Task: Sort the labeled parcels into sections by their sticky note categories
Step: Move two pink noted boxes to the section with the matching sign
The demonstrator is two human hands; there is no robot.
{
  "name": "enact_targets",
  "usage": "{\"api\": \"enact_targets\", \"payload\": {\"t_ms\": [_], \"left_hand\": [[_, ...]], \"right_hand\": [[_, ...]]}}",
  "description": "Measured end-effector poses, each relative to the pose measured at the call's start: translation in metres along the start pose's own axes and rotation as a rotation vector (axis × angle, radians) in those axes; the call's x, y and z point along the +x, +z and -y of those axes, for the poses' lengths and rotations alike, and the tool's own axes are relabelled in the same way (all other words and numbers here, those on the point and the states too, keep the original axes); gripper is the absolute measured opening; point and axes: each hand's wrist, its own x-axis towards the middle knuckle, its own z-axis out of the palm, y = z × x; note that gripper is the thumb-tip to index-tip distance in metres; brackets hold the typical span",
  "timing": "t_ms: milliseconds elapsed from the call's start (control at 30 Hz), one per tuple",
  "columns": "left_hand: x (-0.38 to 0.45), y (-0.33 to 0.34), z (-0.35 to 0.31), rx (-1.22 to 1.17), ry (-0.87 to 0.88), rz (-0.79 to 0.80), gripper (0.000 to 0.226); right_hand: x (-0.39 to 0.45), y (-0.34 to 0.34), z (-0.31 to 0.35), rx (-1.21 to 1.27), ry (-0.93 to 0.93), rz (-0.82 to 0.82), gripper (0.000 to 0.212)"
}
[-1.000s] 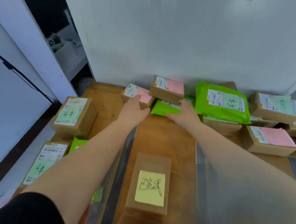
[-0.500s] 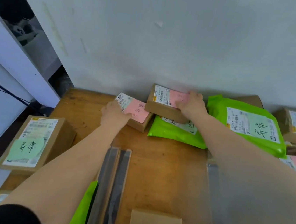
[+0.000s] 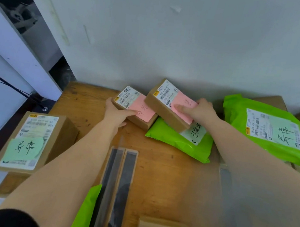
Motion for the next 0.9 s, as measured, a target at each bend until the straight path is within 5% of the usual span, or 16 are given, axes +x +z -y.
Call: {"api": "enact_targets", "payload": {"t_ms": [400, 633, 900], "left_hand": [[-0.005, 0.004, -0.025, 0.000, 0.232, -0.102, 0.084], [-0.042, -0.020, -0.061, -0.120, 0.388, -0.158, 0.076], [-0.154, -0.052, -0.081, -0.215, 0.555, -0.059, 0.069]], "right_hand": [[-0.022, 0.017, -0.003, 0.364, -0.012, 0.218, 0.065], [-0.070, 0.000, 0.018, 0.918, 0.060, 0.229, 0.037], [-0.178, -0.051, 0.008, 0.988, -0.137, 0.195, 0.024]]}}
